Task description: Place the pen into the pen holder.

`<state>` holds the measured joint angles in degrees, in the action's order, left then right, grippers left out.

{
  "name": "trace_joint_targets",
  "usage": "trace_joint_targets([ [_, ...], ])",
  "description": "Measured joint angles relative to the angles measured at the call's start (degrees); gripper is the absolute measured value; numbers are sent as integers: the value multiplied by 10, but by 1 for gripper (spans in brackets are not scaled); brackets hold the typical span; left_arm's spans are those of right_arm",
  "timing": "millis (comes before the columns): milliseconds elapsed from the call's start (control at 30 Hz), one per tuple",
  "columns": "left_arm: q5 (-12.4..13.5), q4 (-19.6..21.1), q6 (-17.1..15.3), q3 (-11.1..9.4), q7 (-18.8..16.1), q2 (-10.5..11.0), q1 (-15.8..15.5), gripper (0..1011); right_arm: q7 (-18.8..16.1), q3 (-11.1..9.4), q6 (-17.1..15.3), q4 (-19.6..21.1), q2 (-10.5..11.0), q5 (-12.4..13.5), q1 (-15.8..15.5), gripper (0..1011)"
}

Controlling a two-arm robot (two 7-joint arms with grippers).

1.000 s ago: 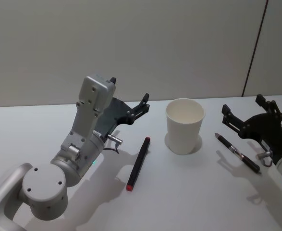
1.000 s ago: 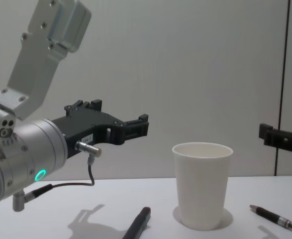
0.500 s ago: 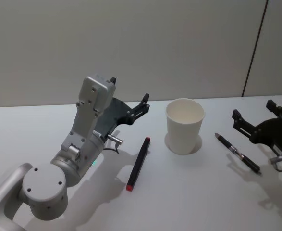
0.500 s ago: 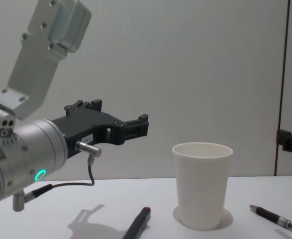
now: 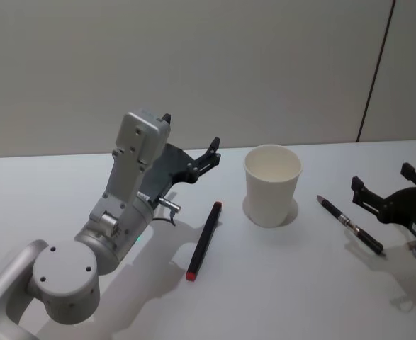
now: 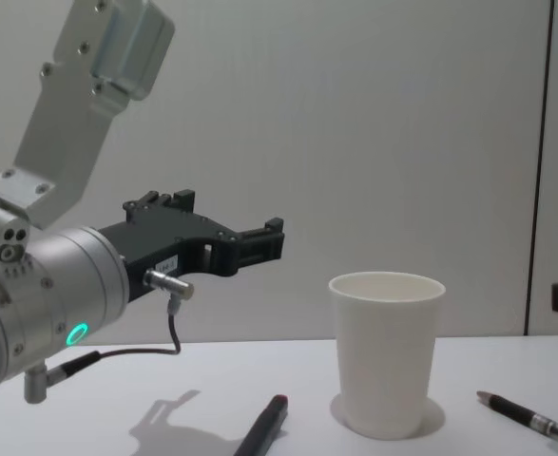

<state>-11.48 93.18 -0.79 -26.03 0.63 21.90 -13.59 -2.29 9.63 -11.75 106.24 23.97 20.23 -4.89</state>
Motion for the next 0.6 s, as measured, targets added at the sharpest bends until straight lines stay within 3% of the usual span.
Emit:
trace_joint_targets([
  [367, 0, 0, 0, 0, 0, 0, 0, 1001, 5, 6, -92, -11, -12, -20, 29, 1001],
  [600, 0, 0, 0, 0, 0, 0, 0, 1001, 4, 11, -127, -20, -20, -34, 44, 1001],
])
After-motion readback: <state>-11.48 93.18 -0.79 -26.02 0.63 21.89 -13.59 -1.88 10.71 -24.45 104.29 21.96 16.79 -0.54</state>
